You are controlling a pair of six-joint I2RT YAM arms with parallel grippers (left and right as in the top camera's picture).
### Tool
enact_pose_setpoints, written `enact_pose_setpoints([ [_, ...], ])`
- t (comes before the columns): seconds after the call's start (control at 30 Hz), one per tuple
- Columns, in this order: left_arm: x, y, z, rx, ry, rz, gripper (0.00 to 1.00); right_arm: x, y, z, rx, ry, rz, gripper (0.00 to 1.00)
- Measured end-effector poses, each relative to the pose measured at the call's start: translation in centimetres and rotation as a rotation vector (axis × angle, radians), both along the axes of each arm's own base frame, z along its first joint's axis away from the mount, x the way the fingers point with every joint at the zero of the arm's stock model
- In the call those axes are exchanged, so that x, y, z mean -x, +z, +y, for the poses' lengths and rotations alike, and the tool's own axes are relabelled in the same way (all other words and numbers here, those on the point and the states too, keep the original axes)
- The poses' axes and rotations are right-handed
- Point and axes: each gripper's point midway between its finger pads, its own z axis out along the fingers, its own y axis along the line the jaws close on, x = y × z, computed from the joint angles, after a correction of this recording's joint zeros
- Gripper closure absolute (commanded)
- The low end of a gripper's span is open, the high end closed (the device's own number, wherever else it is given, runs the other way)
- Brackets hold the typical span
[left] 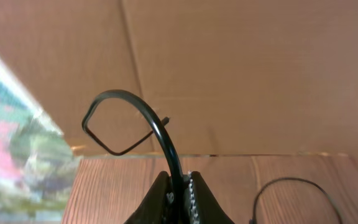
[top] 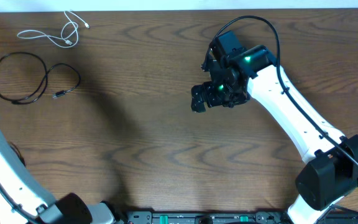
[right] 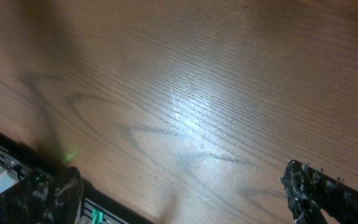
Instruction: Untangle cables
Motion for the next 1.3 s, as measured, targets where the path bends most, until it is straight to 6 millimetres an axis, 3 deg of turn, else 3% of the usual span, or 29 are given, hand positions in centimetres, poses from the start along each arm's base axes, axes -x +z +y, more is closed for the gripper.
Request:
enact_pose_setpoints([
  [0.13, 0.5, -2.0, 2.1, 0.039, 0.097, -0.08, 0.93, -0.1, 0.0, 0.0, 0.002, -0.001, -0.006, 0.01],
  [0.3, -0.5, -3.8, 3.8, 0.116, 0.082, -0.202, 0.93, -0.3, 0.0, -0.1, 0.009, -0.003, -0.016, 0.01],
  [0.6, 1.0, -9.5, 6.0, 0.272, 0.146, -0.156, 0.93, -1.0, 0.1, 0.1, 0.003, -0.006, -0.045, 0.01],
  [0.83, -0.4, -17.2, 5.4, 0.482, 0.116, -0.061, 0.93, -0.7, 0.0, 0.1, 0.008, -0.001, -0.038, 0.01],
  [1.3, -0.7, -26.7, 4.1, 0.731, 0.135, 0.104, 0.92, -0.1, 0.0, 1.0, 0.007, 0.026, -0.039, 0.01],
])
